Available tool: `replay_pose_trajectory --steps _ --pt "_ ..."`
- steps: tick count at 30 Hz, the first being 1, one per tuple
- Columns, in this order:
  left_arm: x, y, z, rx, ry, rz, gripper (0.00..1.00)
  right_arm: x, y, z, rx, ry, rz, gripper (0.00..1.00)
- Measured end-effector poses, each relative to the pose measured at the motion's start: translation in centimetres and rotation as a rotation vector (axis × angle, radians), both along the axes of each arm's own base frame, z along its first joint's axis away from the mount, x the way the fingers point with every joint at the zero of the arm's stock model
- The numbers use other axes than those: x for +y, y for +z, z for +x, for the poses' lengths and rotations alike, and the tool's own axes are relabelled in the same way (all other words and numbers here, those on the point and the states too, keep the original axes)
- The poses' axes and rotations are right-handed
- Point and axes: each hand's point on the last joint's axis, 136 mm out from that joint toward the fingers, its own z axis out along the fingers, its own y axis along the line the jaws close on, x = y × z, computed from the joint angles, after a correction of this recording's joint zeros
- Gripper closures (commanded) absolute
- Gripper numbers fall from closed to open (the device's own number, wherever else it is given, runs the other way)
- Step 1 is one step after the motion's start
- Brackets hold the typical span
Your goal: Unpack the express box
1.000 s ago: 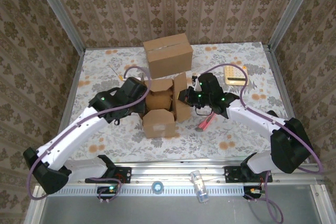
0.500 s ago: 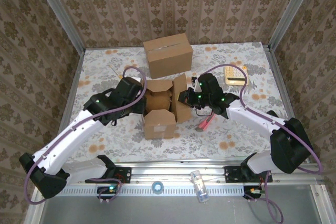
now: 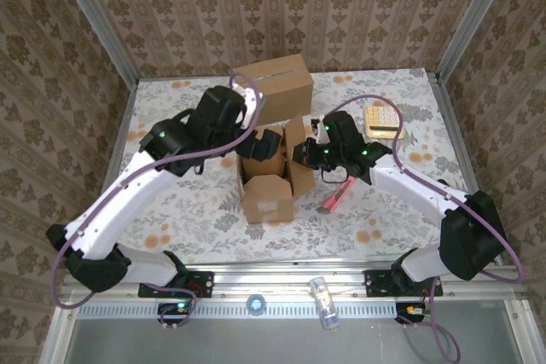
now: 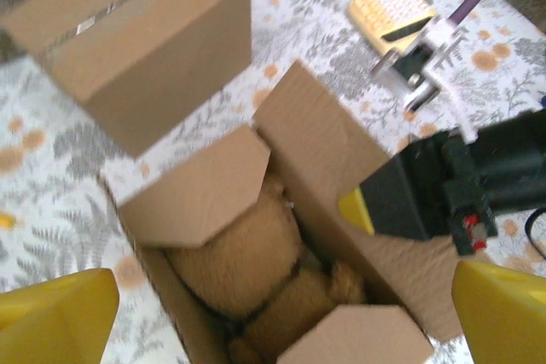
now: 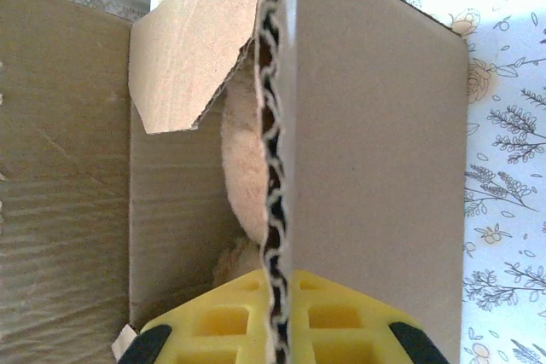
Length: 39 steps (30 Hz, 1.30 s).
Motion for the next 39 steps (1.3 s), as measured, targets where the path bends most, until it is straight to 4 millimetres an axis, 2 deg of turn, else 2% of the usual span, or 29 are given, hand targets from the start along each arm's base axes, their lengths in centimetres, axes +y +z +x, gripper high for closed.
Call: replay_pose_trajectory --steps 2,4,7,10,17,21,26,30,39 --pt "-1.1 0.3 0.7 -0.033 -0.047 0.037 0.03 -0.1 0.4 0.0 -0.008 0.023 -0.023 1.00" --pt "-2.0 -0.3 1.4 -0.055 -0.093 0.091 0.12 -0.4 0.9 0.0 -0.018 0.043 -0.035 1.00" --pt "-3.0 -2.4 2.2 -0.061 -0.157 0.183 0.18 -0.9 1.4 0.3 -0.027 0.067 -0.042 1.00" --pt "-3.7 -5.1 2.6 -0.068 -0.233 0.286 0.19 -1.5 1.3 0.6 -0.020 0.078 -0.040 1.00" --pt "-3.5 -10.2 2.8 -0.097 -0.330 0.499 0.22 -2.1 0.3 0.9 0.009 0.088 -0.042 1.00" --pt "-2.9 -13.1 3.3 -0.104 -0.335 0.600 0.18 -2.0 0.4 0.8 0.013 0.098 -0.032 1.00" --pt "-2.2 -16.1 4.3 -0.127 -0.299 0.700 0.19 -2.0 0.4 0.7 0.014 0.100 -0.029 1.00" --pt "-1.6 -17.0 5.7 -0.176 -0.238 0.765 0.21 -2.0 0.4 0.7 0.014 0.101 -0.028 1.00" --pt "-0.9 -17.0 8.2 -0.257 -0.145 0.856 0.34 -2.0 0.0 0.7 0.019 0.102 -0.025 1.00"
